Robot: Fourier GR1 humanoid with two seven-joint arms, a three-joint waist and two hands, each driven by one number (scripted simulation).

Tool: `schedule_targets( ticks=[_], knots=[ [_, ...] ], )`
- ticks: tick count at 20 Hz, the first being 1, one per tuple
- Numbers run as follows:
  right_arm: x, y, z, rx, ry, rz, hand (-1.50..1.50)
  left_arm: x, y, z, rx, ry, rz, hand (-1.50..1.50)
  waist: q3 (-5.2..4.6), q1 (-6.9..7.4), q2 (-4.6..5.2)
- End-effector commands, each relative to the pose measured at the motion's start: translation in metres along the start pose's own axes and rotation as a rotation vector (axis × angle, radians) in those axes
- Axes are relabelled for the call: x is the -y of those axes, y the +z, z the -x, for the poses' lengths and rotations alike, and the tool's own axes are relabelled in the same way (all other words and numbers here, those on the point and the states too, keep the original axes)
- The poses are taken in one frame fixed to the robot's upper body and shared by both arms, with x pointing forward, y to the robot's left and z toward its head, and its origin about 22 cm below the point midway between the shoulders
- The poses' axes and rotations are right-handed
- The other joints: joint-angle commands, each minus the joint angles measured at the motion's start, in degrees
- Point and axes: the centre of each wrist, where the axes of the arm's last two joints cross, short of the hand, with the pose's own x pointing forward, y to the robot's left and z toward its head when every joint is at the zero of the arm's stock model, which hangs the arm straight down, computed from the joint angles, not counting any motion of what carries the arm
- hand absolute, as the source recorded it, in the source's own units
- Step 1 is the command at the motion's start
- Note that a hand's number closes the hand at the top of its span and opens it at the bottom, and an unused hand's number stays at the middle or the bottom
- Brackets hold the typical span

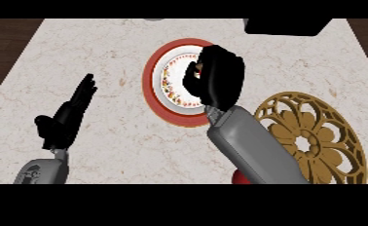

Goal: Pick the cupcake from the placemat and place it in the plate

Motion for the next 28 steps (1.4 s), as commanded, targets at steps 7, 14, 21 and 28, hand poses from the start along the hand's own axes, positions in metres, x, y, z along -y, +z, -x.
schedule_targets(
  ticks=[7, 14, 21, 28],
  knots=[
    [-0.040, -0.031, 0.018, -0.310, -0.192, 0.054, -1.50, 0.006, -0.006, -0.013, 0.010, -0.001, 0.021, 0.00, 0.06, 0.93, 0.12],
    [-0.026, -0.044, 0.008, -0.315, -0.450, 0.181, -1.50, 0.009, -0.002, -0.002, -0.015, 0.014, 0.006, 0.00, 0.04, -0.20, -0.32],
    [-0.027, -0.019, 0.039, -0.347, -0.735, 0.291, -1.50, 0.022, 0.013, 0.008, -0.021, 0.010, -0.009, 0.00, 0.14, -2.24, -0.84],
    [-0.006, 0.042, 0.105, -0.298, -0.778, 0.299, -1.50, -0.024, 0.023, 0.016, -0.033, 0.015, -0.061, 0.00, 0.04, -4.00, -1.04]
  ],
)
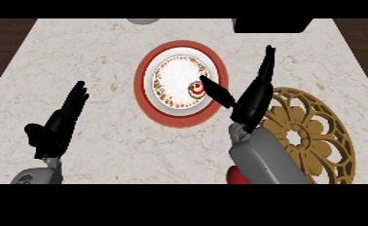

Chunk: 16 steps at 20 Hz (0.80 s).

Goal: Pick the cupcake from the placemat and place it in the plate

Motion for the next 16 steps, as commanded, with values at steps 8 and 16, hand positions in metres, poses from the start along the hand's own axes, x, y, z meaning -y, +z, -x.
schedule_targets(
  ticks=[8, 16],
  knots=[
    [0.099, 0.038, 0.068, 0.036, -0.040, -0.050, -1.50, 0.007, -0.001, -0.011, 0.010, -0.008, -0.006, 0.00, 0.02, 0.38, 0.17],
    [0.129, 0.050, 0.096, 0.048, 0.009, -0.062, -1.50, -0.004, -0.013, 0.000, 0.010, -0.005, 0.004, 0.00, 0.02, 0.11, 0.18]
  ],
)
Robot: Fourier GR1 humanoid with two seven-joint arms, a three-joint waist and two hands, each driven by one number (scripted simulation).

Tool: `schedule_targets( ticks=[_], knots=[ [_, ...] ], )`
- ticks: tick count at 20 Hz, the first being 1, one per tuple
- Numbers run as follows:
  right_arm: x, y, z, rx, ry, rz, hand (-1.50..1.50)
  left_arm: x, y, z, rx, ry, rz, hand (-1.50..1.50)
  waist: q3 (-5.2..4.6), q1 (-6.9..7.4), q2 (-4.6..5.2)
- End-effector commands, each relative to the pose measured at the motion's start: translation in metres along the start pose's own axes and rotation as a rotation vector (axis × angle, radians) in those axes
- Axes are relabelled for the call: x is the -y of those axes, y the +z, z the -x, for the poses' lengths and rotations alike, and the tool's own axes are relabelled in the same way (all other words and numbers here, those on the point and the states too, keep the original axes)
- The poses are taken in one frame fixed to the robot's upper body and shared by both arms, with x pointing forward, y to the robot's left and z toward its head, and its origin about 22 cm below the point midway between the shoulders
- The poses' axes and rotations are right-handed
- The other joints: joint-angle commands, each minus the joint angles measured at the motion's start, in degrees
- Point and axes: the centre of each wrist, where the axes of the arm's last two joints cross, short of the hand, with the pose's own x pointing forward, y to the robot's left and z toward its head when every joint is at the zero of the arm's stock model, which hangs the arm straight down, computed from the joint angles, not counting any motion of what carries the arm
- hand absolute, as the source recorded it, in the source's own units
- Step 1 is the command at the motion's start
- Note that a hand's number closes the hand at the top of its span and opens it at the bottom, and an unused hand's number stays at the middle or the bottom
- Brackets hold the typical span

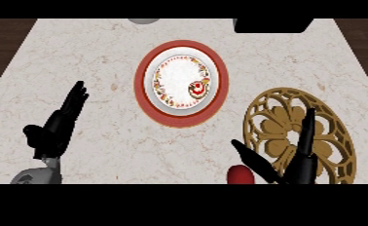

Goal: Pick the cupcake from the placemat and place it in the plate

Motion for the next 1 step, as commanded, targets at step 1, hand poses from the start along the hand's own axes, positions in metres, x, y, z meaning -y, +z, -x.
schedule_targets(
  ticks=[1],
  knots=[
    [-0.0015, 0.0002, 0.0104, 0.024, -0.012, 0.066, -1.50, -0.0093, -0.0052, -0.0084, -0.002, 0.014, 0.004, 0.00, -0.01, 0.06, -0.01]
  ],
)
